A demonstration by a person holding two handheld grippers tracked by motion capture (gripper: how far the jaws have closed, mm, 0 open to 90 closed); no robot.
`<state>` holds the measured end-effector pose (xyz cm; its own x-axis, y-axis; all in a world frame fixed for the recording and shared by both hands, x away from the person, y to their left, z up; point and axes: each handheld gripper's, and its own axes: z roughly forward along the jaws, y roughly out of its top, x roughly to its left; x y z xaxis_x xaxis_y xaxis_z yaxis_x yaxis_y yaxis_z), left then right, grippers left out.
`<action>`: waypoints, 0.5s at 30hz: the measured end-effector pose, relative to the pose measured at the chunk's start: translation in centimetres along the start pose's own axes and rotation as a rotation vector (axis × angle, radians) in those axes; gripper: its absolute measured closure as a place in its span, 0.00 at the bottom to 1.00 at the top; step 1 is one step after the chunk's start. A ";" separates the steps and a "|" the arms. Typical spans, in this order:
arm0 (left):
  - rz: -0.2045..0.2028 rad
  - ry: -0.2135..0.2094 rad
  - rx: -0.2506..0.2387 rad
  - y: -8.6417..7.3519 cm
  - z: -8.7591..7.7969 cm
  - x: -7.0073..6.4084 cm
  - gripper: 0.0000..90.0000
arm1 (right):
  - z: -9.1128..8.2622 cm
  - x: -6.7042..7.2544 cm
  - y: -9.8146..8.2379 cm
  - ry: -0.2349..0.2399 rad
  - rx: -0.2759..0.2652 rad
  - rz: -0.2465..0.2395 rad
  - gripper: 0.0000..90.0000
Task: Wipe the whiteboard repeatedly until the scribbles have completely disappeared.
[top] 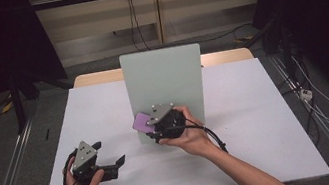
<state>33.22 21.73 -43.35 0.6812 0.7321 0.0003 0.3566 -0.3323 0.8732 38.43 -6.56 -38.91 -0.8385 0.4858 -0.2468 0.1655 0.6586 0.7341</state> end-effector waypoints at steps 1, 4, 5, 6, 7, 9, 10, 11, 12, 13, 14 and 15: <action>0.000 -0.001 0.000 0.0 0.0 0.0 0.05 | -0.3 -0.3 0.2 -0.002 -0.008 0.006 0.46; 0.006 -0.002 -0.001 0.0 -0.1 -0.1 0.05 | -1.3 -1.3 0.8 -0.027 -0.028 0.014 0.46; 0.006 -0.002 -0.001 0.0 -0.1 -0.1 0.05 | -1.6 -1.6 1.1 -0.035 -0.035 0.018 0.46; 0.005 -0.002 -0.001 0.0 0.0 -0.1 0.05 | -1.9 -1.9 1.3 -0.043 -0.040 0.014 0.46; 0.005 -0.001 -0.001 0.0 0.0 -0.1 0.05 | -2.2 -2.2 1.6 -0.052 -0.044 0.014 0.46; 0.005 -0.002 0.000 0.0 0.0 0.0 0.05 | -2.6 -2.5 2.1 -0.070 -0.055 0.016 0.46; 0.006 -0.002 0.001 0.1 0.0 -0.1 0.05 | -2.6 -2.6 2.1 -0.070 -0.058 0.020 0.46; 0.006 -0.003 0.000 0.1 0.0 -0.1 0.05 | -2.5 -2.5 2.1 -0.076 -0.059 0.018 0.46; 0.003 -0.004 0.001 0.1 0.0 -0.1 0.05 | -2.4 -2.3 2.0 -0.087 -0.060 0.009 0.46; 0.007 -0.003 0.002 0.1 0.0 -0.1 0.05 | -2.3 -2.2 2.0 -0.088 -0.062 0.007 0.46; 0.009 -0.003 0.007 0.1 0.0 -0.1 0.05 | -2.2 -2.1 1.8 -0.085 -0.062 0.008 0.46; 0.008 -0.001 0.004 0.1 0.0 -0.2 0.05 | -2.1 -1.9 1.7 -0.081 -0.061 0.012 0.46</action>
<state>33.14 21.56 -43.32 0.6849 0.7286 0.0066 0.3539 -0.3406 0.8710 39.25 -7.56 -35.89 -0.7915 0.5399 -0.2863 0.1412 0.6174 0.7739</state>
